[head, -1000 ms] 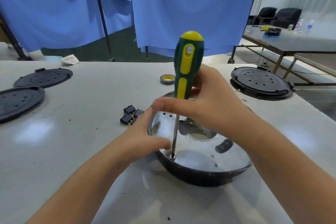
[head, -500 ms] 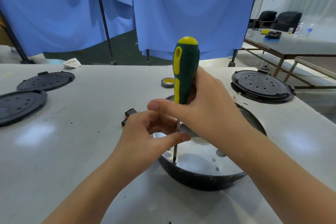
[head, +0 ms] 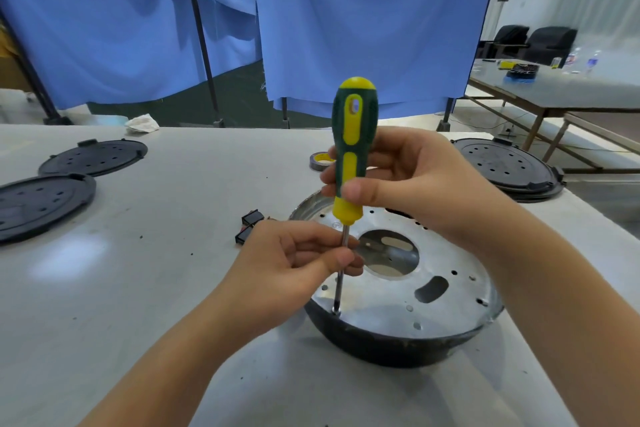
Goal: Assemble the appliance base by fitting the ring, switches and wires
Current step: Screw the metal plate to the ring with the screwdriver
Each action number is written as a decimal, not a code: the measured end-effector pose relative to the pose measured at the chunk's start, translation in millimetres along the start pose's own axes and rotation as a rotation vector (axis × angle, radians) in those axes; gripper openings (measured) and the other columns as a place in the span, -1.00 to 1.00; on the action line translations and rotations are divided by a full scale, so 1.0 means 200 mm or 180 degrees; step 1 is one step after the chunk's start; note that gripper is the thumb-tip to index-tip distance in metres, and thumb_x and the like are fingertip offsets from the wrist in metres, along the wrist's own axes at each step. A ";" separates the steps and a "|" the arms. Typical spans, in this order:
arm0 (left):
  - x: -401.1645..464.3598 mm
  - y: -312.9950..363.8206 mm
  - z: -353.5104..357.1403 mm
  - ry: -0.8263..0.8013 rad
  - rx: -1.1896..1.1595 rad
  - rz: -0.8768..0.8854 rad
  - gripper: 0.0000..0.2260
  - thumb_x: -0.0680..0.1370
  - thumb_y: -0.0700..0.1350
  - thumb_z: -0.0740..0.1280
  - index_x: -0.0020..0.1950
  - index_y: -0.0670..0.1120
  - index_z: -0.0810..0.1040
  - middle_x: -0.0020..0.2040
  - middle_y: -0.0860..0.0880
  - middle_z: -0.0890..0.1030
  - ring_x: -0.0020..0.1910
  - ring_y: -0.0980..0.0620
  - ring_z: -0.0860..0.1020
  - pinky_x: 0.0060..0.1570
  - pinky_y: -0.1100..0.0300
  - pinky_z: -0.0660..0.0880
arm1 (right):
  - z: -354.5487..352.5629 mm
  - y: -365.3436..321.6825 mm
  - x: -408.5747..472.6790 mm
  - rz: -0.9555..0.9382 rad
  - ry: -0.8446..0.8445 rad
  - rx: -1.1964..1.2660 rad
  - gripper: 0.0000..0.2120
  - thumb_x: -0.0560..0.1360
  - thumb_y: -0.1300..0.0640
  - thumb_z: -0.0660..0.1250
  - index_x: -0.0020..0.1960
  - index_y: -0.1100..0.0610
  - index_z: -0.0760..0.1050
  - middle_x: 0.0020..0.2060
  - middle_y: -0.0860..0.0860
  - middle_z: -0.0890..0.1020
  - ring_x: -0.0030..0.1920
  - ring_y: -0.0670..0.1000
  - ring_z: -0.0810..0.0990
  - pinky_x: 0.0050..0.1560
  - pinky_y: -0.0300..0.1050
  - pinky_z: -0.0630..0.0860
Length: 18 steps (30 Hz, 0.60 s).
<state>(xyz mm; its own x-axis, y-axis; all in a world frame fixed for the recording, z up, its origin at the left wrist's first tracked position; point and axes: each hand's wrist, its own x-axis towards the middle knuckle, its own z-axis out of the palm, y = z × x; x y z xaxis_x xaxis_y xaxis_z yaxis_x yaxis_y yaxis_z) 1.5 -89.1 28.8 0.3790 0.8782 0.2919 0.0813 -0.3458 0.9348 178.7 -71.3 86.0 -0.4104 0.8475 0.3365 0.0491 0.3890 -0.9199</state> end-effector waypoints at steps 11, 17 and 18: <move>0.00 -0.02 0.02 0.0463 0.0191 0.0001 -0.82 0.22 -0.10 0.58 -0.23 0.08 0.70 -0.30 0.04 0.70 -0.29 0.01 0.68 -0.19 0.24 0.62 | 0.14 0.05 0.01 -0.0481 0.1140 -0.1188 -0.49 0.18 -0.14 0.59 -0.06 -0.07 0.36 -0.36 -0.02 0.52 -0.37 -0.07 0.52 -0.31 -0.16 0.56; 0.00 -0.02 -0.01 0.0257 -0.0087 -0.0289 -0.81 0.37 -0.30 0.50 -0.28 0.00 0.72 -0.32 -0.05 0.70 -0.29 -0.01 0.70 -0.25 0.31 0.58 | 0.02 0.02 0.00 0.0398 -0.0560 0.0216 -0.60 0.49 0.12 0.26 0.32 0.04 0.41 0.19 -0.01 0.61 0.22 -0.05 0.57 0.22 -0.10 0.51; 0.00 -0.02 -0.01 0.0210 -0.0118 -0.0290 -0.80 0.39 -0.32 0.48 -0.25 0.00 0.71 -0.31 -0.06 0.70 -0.27 -0.01 0.70 -0.24 0.30 0.58 | -0.01 0.01 0.00 0.0414 -0.0754 0.0461 -0.59 0.51 0.21 0.22 0.36 0.10 0.38 0.23 0.04 0.59 0.26 0.00 0.55 0.24 -0.07 0.50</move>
<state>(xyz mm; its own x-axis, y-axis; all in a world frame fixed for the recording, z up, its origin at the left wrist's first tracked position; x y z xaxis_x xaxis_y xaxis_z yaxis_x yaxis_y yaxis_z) -0.2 -86.9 25.9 0.3098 0.9257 0.2169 0.0779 -0.2521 0.9646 179.9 -70.3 84.2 -0.6110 0.7724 0.1734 -0.0084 0.2128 -0.9771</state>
